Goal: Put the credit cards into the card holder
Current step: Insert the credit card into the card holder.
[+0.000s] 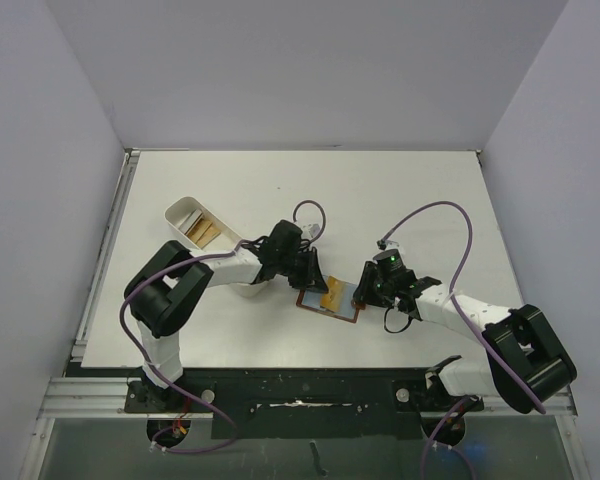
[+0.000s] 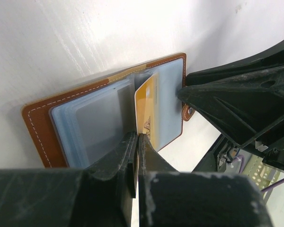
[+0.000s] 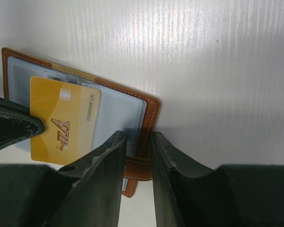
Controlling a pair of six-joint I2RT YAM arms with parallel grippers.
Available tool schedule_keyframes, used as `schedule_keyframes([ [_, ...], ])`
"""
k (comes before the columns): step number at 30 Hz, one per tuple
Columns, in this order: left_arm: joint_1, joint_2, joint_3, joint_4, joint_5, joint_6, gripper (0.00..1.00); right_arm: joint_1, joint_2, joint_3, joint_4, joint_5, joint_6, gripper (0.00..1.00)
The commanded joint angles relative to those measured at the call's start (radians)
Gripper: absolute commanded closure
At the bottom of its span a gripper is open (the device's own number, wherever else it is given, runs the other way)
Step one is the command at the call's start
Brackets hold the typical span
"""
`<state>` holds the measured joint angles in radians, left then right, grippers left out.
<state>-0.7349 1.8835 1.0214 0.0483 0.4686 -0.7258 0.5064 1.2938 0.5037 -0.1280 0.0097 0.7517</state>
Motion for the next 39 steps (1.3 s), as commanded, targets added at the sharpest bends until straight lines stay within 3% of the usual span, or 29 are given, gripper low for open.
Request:
schedule_keyframes([
  [1, -0.016, 0.003, 0.029, 0.0, -0.069, -0.011, 1.0, 0.012, -0.004, -0.007, 0.048, 0.006, 0.017, 0.72],
  [6, -0.03, 0.008, 0.013, 0.044, -0.077, -0.047, 1.0, 0.012, -0.01, -0.013, 0.055, 0.006, 0.032, 0.72],
  [16, -0.037, -0.082, 0.004, 0.015, -0.189, -0.032, 0.76, 0.013, -0.09, 0.034, -0.037, 0.004, 0.023, 0.68],
  [24, -0.042, -0.071, -0.007, 0.037, -0.179, -0.028, 0.71, 0.012, -0.088, 0.013, -0.032, -0.003, 0.038, 0.68],
  [39, -0.059, 0.003, 0.008, 0.052, -0.149, -0.012, 0.73, 0.014, -0.063, -0.017, 0.018, -0.021, 0.055, 0.69],
])
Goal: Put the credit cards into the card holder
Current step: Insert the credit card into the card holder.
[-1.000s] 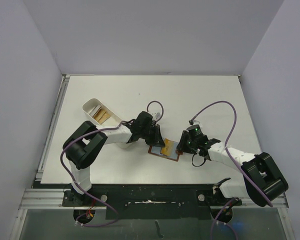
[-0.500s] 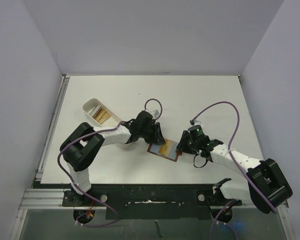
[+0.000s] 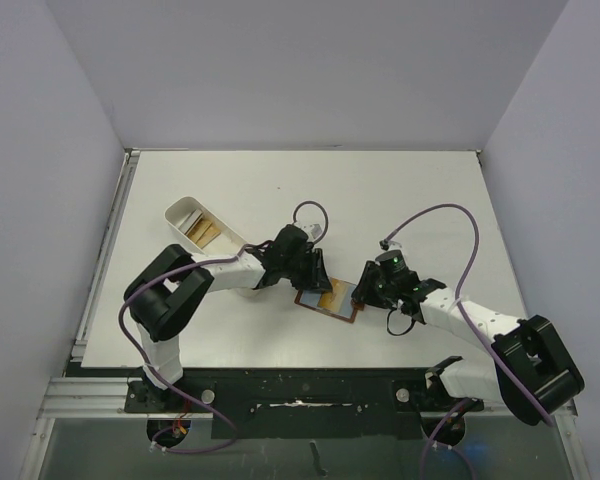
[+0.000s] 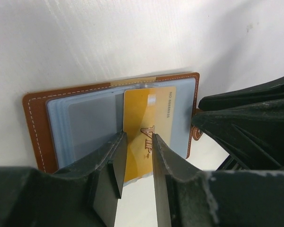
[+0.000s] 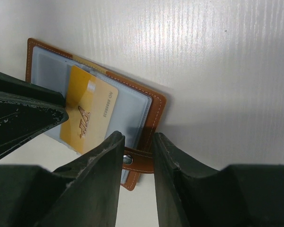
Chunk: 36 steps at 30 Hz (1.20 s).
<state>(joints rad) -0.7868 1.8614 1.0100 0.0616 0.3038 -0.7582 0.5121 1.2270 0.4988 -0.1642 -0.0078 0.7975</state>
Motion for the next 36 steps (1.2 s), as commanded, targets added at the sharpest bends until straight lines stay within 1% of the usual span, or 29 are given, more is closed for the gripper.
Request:
schedule_keyframes([
  [1, -0.009, 0.025, 0.019, 0.047, 0.018, 0.019, 0.74, 0.008, 0.003, -0.016, 0.058, -0.003, 0.01, 0.69],
  [6, -0.023, 0.041, 0.033, 0.064, 0.043, 0.005, 0.79, 0.01, 0.012, -0.03, 0.083, -0.01, 0.019, 0.7],
  [11, -0.035, 0.042, 0.022, 0.114, 0.07, -0.037, 0.81, 0.01, 0.031, -0.031, 0.101, -0.008, 0.02, 0.7],
  [16, -0.053, 0.041, 0.04, 0.131, 0.068, -0.049, 0.81, 0.011, 0.037, -0.035, 0.119, -0.014, 0.022, 0.7],
  [22, -0.063, 0.057, 0.033, 0.207, 0.084, -0.079, 0.82, 0.011, 0.029, -0.042, 0.145, -0.012, -0.001, 0.7],
  [26, -0.066, 0.049, 0.035, 0.209, 0.078, -0.082, 0.82, 0.012, 0.027, -0.028, 0.136, -0.007, -0.015, 0.7],
  [28, -0.061, 0.029, 0.039, 0.19, 0.07, -0.059, 0.81, 0.011, 0.017, -0.021, 0.122, -0.001, -0.022, 0.7],
  [31, -0.054, -0.012, 0.065, 0.134, 0.036, 0.017, 0.81, 0.01, -0.028, -0.021, 0.115, 0.008, -0.031, 0.7],
  [36, -0.001, -0.082, 0.137, -0.034, -0.055, 0.182, 0.75, 0.011, -0.115, -0.02, 0.1, 0.014, -0.052, 0.69],
])
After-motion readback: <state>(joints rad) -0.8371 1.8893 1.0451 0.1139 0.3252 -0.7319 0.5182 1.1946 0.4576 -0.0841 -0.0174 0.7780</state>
